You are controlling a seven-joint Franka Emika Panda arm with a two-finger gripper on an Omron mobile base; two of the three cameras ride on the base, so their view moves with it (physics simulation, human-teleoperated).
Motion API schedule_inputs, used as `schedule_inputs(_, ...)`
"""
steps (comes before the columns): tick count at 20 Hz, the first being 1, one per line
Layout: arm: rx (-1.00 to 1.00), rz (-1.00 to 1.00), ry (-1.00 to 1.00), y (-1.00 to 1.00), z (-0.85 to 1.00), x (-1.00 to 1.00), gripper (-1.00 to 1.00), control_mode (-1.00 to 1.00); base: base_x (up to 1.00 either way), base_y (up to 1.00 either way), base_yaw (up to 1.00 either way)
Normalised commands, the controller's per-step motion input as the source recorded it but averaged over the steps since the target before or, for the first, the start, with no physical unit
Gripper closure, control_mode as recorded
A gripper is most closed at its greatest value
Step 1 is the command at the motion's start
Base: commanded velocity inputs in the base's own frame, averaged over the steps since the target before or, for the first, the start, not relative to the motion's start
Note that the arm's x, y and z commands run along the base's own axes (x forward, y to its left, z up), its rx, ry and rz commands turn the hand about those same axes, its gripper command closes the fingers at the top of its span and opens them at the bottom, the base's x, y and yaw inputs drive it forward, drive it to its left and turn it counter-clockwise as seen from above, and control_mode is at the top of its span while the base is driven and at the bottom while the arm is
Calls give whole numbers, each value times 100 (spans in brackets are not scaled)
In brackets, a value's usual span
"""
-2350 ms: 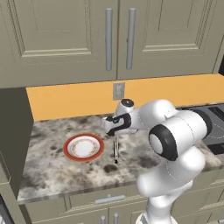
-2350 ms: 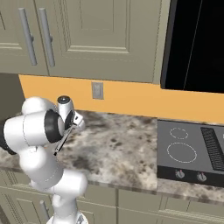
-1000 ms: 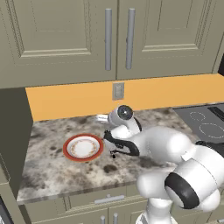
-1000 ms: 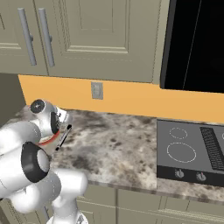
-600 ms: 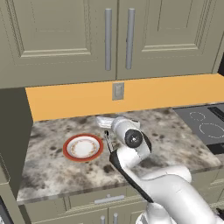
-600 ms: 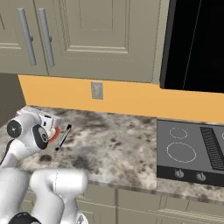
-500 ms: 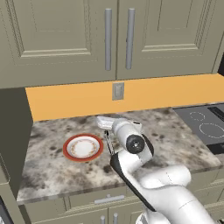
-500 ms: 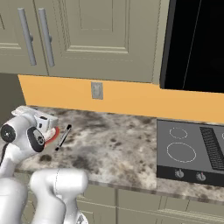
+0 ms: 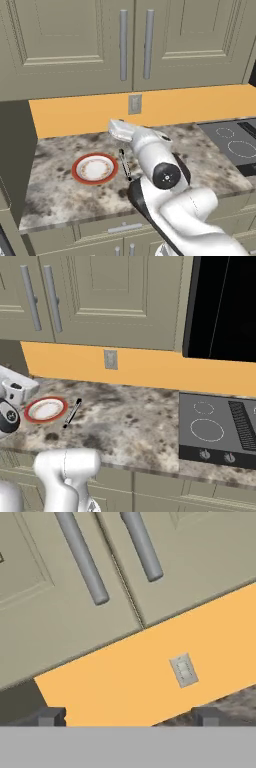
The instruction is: Pick up the tongs from the counter and place them near the plate next to the oven.
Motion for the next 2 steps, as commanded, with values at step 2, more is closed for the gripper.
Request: schedule_inputs(2, 3, -14, -21, 25, 100, -100, -100, -100, 0, 0, 0)
